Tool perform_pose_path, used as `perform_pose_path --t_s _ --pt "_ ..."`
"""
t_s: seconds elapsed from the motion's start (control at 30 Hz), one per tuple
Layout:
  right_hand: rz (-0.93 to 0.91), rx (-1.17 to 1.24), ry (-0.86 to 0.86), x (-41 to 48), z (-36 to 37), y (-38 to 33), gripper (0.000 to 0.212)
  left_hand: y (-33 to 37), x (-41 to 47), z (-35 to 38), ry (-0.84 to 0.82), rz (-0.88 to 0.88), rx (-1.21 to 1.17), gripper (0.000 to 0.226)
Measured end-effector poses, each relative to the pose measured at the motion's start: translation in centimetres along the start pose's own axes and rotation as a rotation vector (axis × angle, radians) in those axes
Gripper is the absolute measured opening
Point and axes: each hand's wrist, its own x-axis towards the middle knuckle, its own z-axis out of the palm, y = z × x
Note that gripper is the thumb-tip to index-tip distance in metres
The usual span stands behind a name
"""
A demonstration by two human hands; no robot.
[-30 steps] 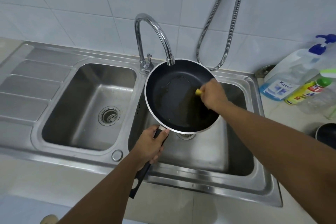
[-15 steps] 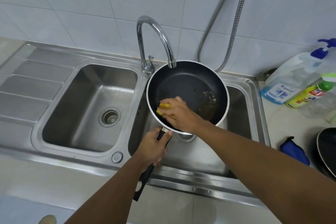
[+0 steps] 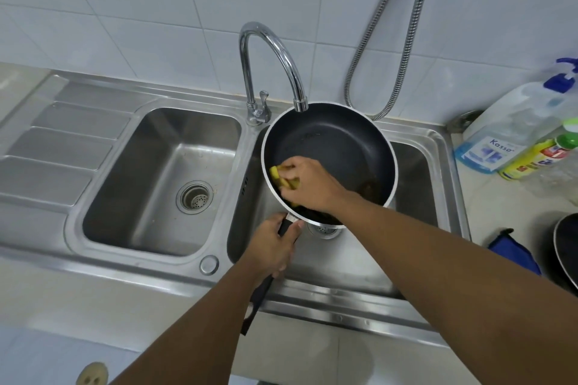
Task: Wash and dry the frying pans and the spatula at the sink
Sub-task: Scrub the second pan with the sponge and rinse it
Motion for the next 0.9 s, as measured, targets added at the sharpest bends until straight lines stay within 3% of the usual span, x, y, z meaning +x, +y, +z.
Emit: perform_pose_path --t_s 0.1,0.23,0.43,0.67,0.9 --pt "0.06 0.026 -0.015 -1.2 0.3 0.1 0.041 0.3 0.2 -0.3 0.013 0.001 -0.051 0.013" --pt "0.19 0.071 0.001 -0.9 -0.3 -0.4 0.043 0.4 0.2 0.1 -0.004 -0.006 -0.036 0.026" --pt "0.333 -0.001 0.141 1.6 -3.4 -0.2 0.021 1.3 0.1 0.4 -0.03 0.016 -0.03 0.025" --pt "0.393 -0.031 0.185 2.9 -5.4 0.0 0.045 2.3 -0.3 0.6 -0.042 0.061 -0.038 0.019" --pt "0.454 0.072 0.153 2.6 -6.3 -0.5 0.039 2.3 -0.8 0.9 -0.068 0.073 -0.047 0.006"
